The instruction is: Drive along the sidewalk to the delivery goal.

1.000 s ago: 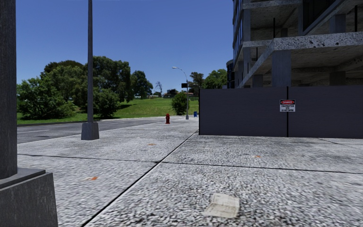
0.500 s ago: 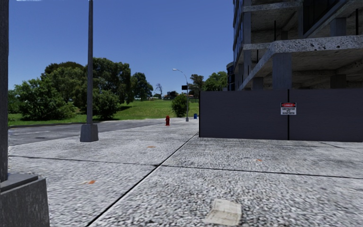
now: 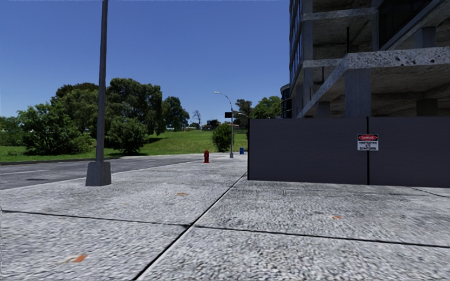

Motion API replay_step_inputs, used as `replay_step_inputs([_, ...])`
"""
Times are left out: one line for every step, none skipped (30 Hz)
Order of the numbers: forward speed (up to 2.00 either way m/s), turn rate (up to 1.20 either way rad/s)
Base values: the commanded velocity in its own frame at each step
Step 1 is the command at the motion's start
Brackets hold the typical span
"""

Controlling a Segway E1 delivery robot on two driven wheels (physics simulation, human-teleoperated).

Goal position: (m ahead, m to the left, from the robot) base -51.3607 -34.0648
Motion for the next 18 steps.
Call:
replay_step_inputs([1.9,0.0])
replay_step_inputs([1.81,0.0])
replay_step_inputs([1.81,0.0])
replay_step_inputs([1.69,0.0])
replay_step_inputs([1.6,0.0])
replay_step_inputs([1.58,-0.13])
replay_step_inputs([1.58,-0.13])
replay_step_inputs([1.58,-0.23])
replay_step_inputs([1.58,-0.26])
replay_step_inputs([1.58,-0.27])
replay_step_inputs([1.58,-0.27])
replay_step_inputs([1.58,-0.27])
replay_step_inputs([1.58,-0.27])
replay_step_inputs([1.58,-0.27])
replay_step_inputs([1.58,-0.27])
replay_step_inputs([1.58,-0.27])
replay_step_inputs([1.58,-0.27])
replay_step_inputs([1.58,-0.27])
